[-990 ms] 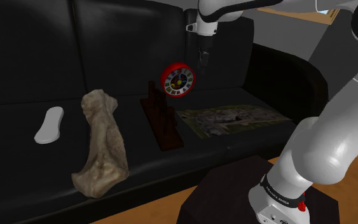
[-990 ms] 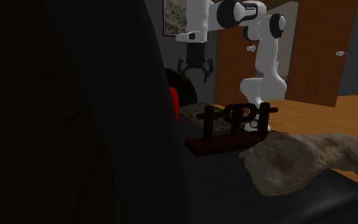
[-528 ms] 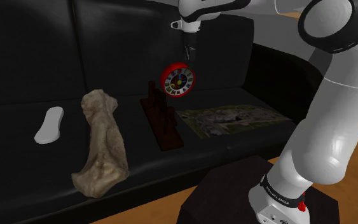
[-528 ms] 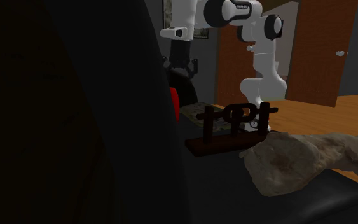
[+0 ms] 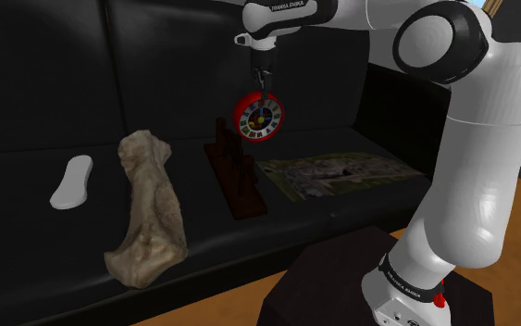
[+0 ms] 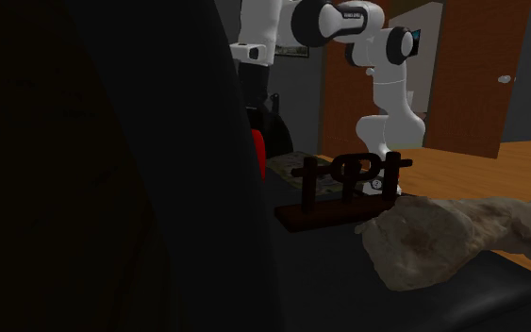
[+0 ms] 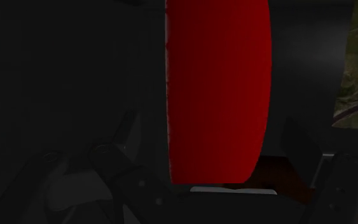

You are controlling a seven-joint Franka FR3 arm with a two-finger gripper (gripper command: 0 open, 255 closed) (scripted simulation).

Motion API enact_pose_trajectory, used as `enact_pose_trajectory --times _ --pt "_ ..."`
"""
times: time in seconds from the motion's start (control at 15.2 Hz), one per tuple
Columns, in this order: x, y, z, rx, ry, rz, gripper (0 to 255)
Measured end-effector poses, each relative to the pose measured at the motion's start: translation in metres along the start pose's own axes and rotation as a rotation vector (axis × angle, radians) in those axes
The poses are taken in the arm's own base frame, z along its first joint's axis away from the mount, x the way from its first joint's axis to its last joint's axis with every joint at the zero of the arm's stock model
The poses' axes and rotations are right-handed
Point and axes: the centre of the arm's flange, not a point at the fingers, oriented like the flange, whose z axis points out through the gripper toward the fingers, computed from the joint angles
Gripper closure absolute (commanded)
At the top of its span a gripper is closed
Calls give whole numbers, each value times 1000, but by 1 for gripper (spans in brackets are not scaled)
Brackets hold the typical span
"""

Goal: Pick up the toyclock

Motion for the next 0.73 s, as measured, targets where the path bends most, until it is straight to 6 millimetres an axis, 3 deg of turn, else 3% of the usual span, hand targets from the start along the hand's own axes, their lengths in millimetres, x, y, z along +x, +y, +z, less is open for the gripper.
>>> enact_pose_trajectory --times 0.26,0.33,0.73 --pt "4 -4 22 0 -1 -1 0" --pt "4 -3 23 0 0 -1 255" --pt "5 -3 24 -2 1 -2 255"
